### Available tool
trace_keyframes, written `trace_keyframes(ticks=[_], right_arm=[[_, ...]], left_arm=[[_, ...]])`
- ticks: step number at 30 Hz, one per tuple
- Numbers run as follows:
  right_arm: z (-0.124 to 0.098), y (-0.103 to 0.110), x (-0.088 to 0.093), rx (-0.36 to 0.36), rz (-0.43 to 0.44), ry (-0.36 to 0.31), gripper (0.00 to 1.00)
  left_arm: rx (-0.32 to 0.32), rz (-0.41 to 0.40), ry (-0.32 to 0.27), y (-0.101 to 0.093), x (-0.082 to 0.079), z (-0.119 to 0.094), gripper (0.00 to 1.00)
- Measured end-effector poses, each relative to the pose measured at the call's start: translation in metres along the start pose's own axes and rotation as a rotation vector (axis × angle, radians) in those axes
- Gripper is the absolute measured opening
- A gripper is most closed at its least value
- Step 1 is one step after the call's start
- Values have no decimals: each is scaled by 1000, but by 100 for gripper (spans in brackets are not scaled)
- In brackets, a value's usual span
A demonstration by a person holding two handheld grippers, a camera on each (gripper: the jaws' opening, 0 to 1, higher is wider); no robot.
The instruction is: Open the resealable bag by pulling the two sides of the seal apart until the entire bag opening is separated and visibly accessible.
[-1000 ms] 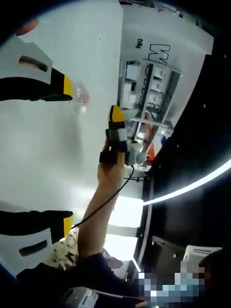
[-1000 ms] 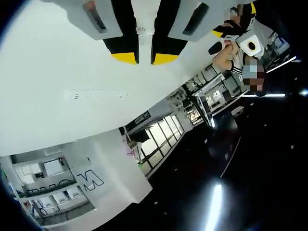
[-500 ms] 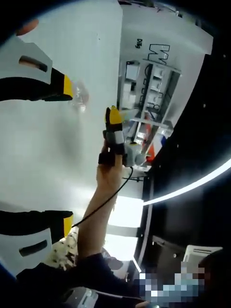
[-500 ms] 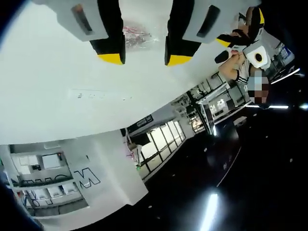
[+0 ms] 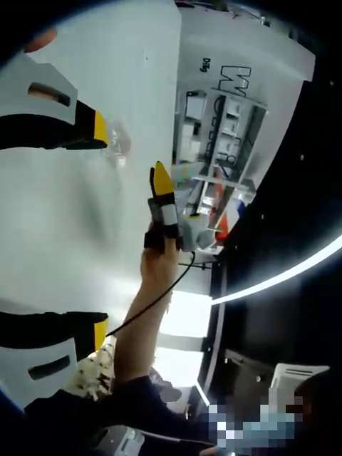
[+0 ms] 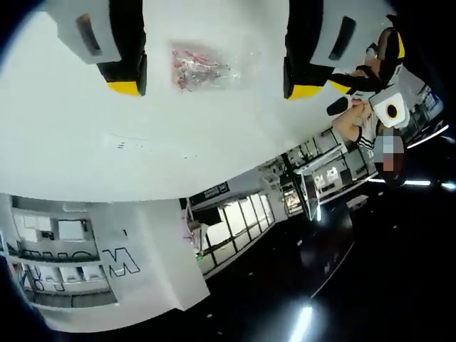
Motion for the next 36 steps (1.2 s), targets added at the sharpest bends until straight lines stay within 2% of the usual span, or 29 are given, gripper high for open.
trace_keyframes(ticks=[11, 20, 36], right_arm=[[-5, 5, 7, 11, -47, 29, 100], [-12, 10, 19, 16, -88, 67, 99], [-51, 22, 42, 33, -122, 65, 99]], left_arm=[[-2, -2, 0, -1, -1, 0, 93], [-4, 1, 1, -3, -2, -1, 93], [-7, 6, 10, -11, -4, -3, 93]])
Point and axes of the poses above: the point that each gripper's makers call its tool centre point, and the gripper's own axes: z roughly forward along the fingers, y roughly to its left, x roughly out of its underside, the point moved 2 cm from there along -z, roughly backward along the fingers, and after that the axes turned 7 degrees about y, right-handed, at the moved point
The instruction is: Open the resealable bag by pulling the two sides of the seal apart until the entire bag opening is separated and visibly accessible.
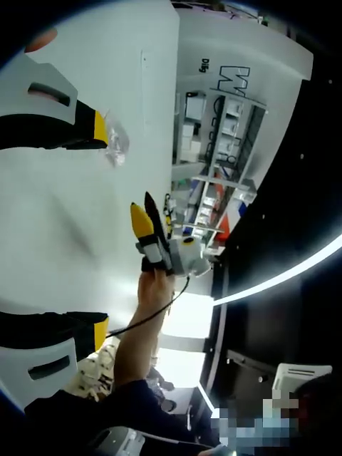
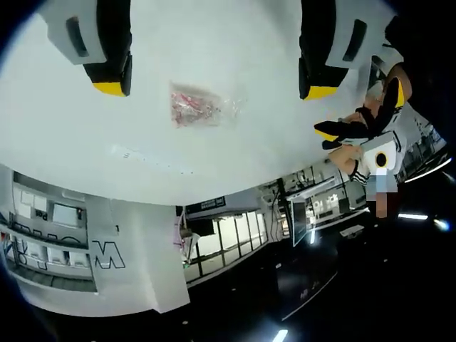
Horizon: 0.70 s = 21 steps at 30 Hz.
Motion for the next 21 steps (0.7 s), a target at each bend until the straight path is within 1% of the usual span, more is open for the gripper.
trace_keyframes(ticks=[6, 9, 17, 21], right_arm=[[-11, 4, 8, -1, 4, -4, 99], [-16, 5, 12, 1, 6, -6, 99], [-28, 12, 29, 2, 8, 0, 99], [-34, 17, 33, 1, 1, 1, 99]], left_arm=[[1, 3, 4, -4, 0, 0, 93], [0, 4, 5, -5, -1, -1, 93], [-2, 8, 7, -5, -2, -2, 93], [-4, 8, 10, -5, -2, -2, 93]])
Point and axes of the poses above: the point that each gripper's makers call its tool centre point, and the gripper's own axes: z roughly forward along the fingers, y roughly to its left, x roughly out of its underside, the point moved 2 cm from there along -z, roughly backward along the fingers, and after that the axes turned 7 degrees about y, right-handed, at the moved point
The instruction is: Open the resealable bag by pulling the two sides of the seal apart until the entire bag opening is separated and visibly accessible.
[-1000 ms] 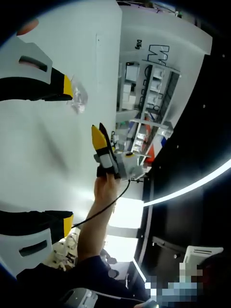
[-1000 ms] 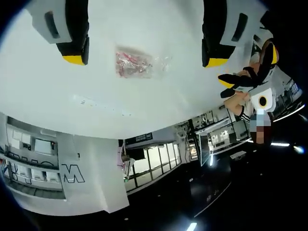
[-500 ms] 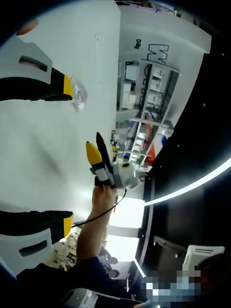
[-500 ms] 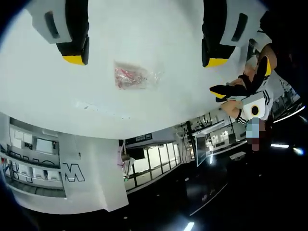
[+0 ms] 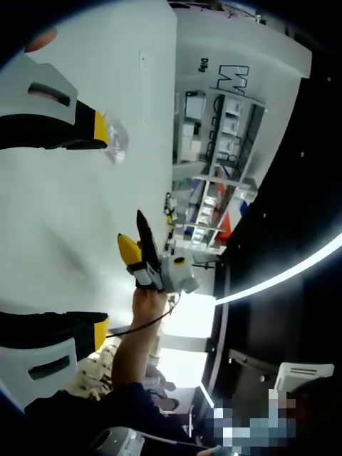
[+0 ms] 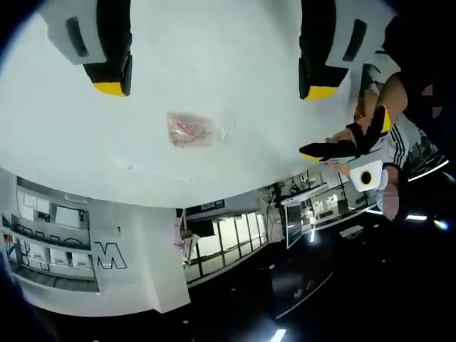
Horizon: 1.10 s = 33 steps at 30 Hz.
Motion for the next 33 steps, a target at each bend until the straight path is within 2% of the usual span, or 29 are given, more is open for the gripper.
trace_keyframes(ticks=[18, 25, 33], right_arm=[[-29, 9, 26, 20, -19, 17, 99], [-43, 12, 36, 53, -48, 21, 100], [-44, 15, 50, 41, -33, 22, 100]], left_arm=[[-2, 3, 14, -3, 2, -1, 94], [6, -3, 38, -6, 8, 2, 96], [4, -9, 42, -10, 10, 2, 99]])
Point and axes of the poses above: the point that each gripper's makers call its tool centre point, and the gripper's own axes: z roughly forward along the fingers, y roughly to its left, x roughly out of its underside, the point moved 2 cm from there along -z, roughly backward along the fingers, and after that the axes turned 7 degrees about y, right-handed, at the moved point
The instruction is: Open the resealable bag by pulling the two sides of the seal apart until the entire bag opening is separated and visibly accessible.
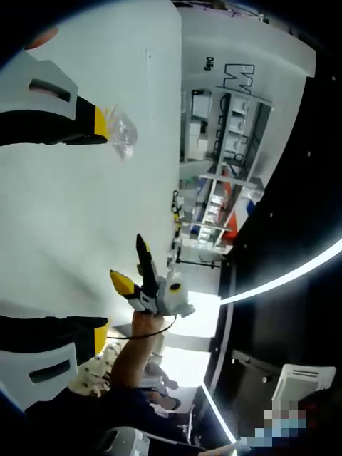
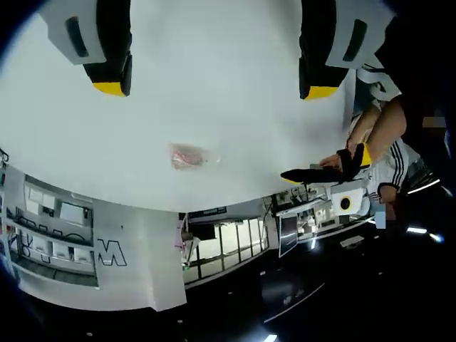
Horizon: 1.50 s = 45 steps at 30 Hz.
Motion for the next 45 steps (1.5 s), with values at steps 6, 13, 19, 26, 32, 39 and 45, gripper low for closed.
trace_keyframes(ticks=[6, 13, 19, 26, 32, 39, 45], right_arm=[[-2, 6, 4, -8, 5, -2, 100], [-3, 13, 4, -14, 0, -6, 100], [-3, 15, 5, -15, 4, -7, 100], [-2, 15, 4, -19, 3, -10, 100], [-1, 16, 6, -24, 4, -8, 100], [-1, 14, 6, -21, 4, -6, 100], [-1, 15, 6, -26, 6, -10, 100]], left_arm=[[-10, 7, 2, -2, 0, -4, 99], [-21, 2, 9, -2, 3, -8, 99], [-20, 5, 9, -3, 4, -9, 99], [-21, 3, 6, -2, 3, -9, 99], [-18, 2, 9, -2, 4, -8, 99], [-20, 1, 9, -2, 4, -7, 99], [-25, 0, 12, -1, 4, -8, 99]])
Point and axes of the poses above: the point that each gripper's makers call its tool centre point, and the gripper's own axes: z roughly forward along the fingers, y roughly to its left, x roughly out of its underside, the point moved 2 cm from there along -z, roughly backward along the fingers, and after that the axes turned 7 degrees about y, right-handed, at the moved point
